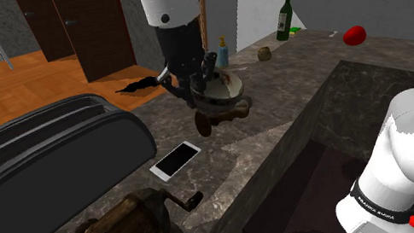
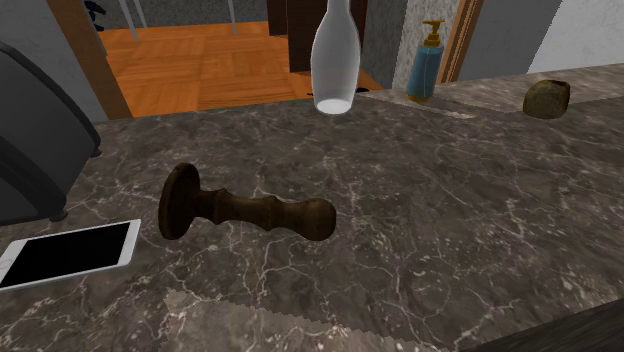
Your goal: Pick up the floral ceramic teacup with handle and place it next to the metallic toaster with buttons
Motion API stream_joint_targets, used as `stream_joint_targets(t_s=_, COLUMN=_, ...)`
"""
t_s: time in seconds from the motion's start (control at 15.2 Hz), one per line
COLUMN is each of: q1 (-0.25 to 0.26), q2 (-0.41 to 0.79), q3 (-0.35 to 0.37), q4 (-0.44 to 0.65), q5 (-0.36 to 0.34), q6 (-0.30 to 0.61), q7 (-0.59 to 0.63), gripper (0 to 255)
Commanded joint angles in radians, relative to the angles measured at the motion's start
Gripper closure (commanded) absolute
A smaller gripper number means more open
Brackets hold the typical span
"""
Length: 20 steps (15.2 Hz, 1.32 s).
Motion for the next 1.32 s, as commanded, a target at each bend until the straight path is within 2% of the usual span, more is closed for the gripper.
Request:
stream_joint_targets(t_s=0.0, q1=0.001, q2=-0.003, q3=0.0, q4=-0.031, q5=0.001, q6=0.029, q7=0.001, gripper=255)
stream_joint_targets(t_s=1.25, q1=0.004, q2=0.041, q3=0.017, q4=-0.246, q5=-0.011, q6=0.284, q7=0.033, gripper=255)
